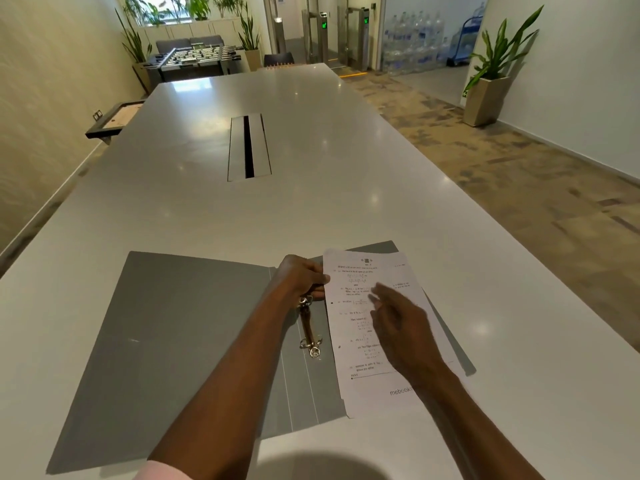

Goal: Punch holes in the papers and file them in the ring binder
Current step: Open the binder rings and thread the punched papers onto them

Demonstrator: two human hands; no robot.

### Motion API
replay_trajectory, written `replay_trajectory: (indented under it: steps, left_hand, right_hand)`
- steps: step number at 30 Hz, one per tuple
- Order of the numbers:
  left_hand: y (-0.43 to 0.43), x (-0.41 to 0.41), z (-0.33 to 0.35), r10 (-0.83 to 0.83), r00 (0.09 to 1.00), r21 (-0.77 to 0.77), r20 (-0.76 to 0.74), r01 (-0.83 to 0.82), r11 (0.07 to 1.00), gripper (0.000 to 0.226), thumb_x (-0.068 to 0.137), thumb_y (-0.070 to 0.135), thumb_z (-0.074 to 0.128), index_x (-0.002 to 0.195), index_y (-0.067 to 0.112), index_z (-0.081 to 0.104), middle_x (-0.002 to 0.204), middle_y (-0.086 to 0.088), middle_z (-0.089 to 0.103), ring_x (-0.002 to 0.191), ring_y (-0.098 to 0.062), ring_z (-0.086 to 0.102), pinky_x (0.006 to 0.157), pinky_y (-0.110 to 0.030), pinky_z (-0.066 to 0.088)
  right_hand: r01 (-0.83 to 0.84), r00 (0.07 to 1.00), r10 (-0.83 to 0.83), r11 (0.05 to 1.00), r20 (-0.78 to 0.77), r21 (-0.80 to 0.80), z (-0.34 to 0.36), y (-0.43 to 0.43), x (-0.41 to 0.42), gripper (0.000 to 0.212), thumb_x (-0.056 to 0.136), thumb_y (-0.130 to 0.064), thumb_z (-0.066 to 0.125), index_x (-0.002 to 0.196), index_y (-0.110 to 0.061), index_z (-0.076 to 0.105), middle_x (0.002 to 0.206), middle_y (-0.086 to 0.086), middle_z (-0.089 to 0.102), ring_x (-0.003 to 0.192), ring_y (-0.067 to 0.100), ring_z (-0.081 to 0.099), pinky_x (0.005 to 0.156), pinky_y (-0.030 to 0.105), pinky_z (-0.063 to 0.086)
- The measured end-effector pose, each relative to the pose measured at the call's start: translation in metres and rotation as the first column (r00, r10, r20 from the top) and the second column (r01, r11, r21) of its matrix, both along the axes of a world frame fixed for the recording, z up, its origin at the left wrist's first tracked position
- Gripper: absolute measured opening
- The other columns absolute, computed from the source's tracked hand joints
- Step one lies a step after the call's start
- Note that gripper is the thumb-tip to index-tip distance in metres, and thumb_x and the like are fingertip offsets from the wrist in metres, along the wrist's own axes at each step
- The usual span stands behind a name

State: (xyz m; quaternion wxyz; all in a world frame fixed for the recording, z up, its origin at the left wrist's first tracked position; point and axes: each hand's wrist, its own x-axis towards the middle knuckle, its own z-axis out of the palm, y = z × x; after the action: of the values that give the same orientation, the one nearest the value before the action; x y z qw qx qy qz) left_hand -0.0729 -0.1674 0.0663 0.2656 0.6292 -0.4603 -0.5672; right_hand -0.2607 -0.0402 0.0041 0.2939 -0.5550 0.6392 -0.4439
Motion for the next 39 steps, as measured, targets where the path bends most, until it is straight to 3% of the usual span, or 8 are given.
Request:
replay_trajectory:
  steps: [3, 6, 8, 14, 18, 30, 35, 39]
  left_hand:
    - [0.003, 0.007, 0.002, -0.025, 0.998, -0.087, -0.061, 0.020, 0.996, 0.006, 0.090, -0.010, 0.073, 0.096, -0.011, 0.074, 0.096, -0.026, 0.080, 0.076, -0.030, 0.081, 0.069, -0.038, 0.069]
    - [0.005, 0.015, 0.008, -0.041, 0.990, -0.147, -0.137, 0.021, 0.989, 0.007, 0.091, -0.008, 0.073, 0.098, -0.007, 0.075, 0.091, -0.019, 0.082, 0.072, -0.024, 0.081, 0.064, -0.030, 0.067]
    - [0.005, 0.020, 0.012, -0.038, 0.980, -0.181, -0.193, 0.002, 0.983, 0.011, 0.090, -0.006, 0.075, 0.101, -0.007, 0.075, 0.094, -0.018, 0.082, 0.076, -0.025, 0.081, 0.066, -0.028, 0.066]
    - [0.007, 0.029, 0.021, 0.036, 0.937, -0.229, -0.349, -0.122, 0.966, 0.019, 0.089, -0.005, 0.076, 0.107, -0.010, 0.073, 0.101, -0.018, 0.082, 0.084, -0.025, 0.082, 0.070, -0.027, 0.066]
    - [0.008, 0.036, 0.020, 0.065, 0.937, -0.227, -0.342, -0.150, 0.962, 0.023, 0.088, -0.004, 0.077, 0.110, -0.011, 0.072, 0.103, -0.020, 0.081, 0.084, -0.025, 0.082, 0.071, -0.030, 0.068]
    - [0.015, 0.046, 0.017, 0.041, 0.938, -0.220, -0.343, -0.122, 0.968, 0.025, 0.088, -0.003, 0.079, 0.110, -0.011, 0.072, 0.107, -0.020, 0.081, 0.098, -0.034, 0.080, 0.076, -0.032, 0.068]
    - [0.019, 0.053, 0.023, -0.002, 0.934, -0.165, -0.357, -0.060, 0.985, 0.029, 0.089, 0.004, 0.080, 0.112, -0.011, 0.070, 0.108, -0.019, 0.081, 0.101, -0.033, 0.080, 0.081, -0.035, 0.068]
    - [0.021, 0.061, 0.021, -0.114, 0.960, -0.147, -0.256, 0.078, 0.986, 0.021, 0.089, 0.009, 0.081, 0.104, -0.004, 0.076, 0.101, -0.012, 0.083, 0.093, -0.025, 0.080, 0.079, -0.028, 0.066]
  right_hand:
    - [0.214, 0.970, -0.204, 0.974, 0.132, -0.069, 0.029, -0.003, -0.022, 0.037, 0.102, -0.011, 0.064, 0.138, -0.006, 0.059, 0.130, -0.006, 0.064, 0.117, 0.005, 0.065, 0.087, -0.001, 0.045]
    - [0.256, 0.966, -0.257, 0.966, 0.037, 0.022, 0.042, -0.019, -0.057, 0.059, 0.099, -0.031, 0.068, 0.151, -0.015, 0.046, 0.147, 0.006, 0.058, 0.130, 0.021, 0.056, 0.107, 0.030, 0.048]
    - [0.198, 0.974, -0.209, 0.971, 0.082, 0.133, 0.049, -0.025, -0.070, 0.061, 0.099, -0.043, 0.064, 0.152, -0.020, 0.045, 0.141, 0.004, 0.064, 0.120, 0.018, 0.061, 0.103, 0.046, 0.053]
    - [-0.152, 0.931, 0.080, 0.972, 0.356, 0.177, 0.055, -0.023, -0.081, 0.038, 0.102, -0.043, 0.060, 0.126, -0.015, 0.071, 0.118, 0.004, 0.079, 0.103, 0.023, 0.078, 0.093, 0.046, 0.061]
    - [-0.113, 0.950, 0.061, 0.981, 0.306, 0.156, 0.052, -0.024, -0.079, 0.025, 0.100, -0.022, 0.067, 0.120, -0.009, 0.076, 0.112, 0.005, 0.081, 0.099, 0.023, 0.079, 0.088, 0.041, 0.064]
    - [-0.141, 0.962, 0.093, 0.974, 0.256, 0.176, 0.073, -0.021, -0.079, 0.020, 0.099, -0.018, 0.067, 0.113, -0.008, 0.078, 0.104, 0.005, 0.083, 0.086, 0.020, 0.081, 0.064, 0.022, 0.062]
    - [-0.139, 0.939, 0.080, 0.978, 0.336, 0.155, 0.083, -0.020, -0.073, 0.017, 0.100, -0.011, 0.066, 0.111, -0.004, 0.076, 0.102, 0.007, 0.082, 0.085, 0.021, 0.081, 0.067, 0.026, 0.064]
    - [-0.139, 0.950, 0.088, 0.978, 0.300, 0.155, 0.088, -0.024, -0.068, 0.023, 0.099, -0.014, 0.068, 0.117, -0.004, 0.076, 0.109, 0.010, 0.081, 0.092, 0.028, 0.081, 0.084, 0.045, 0.065]
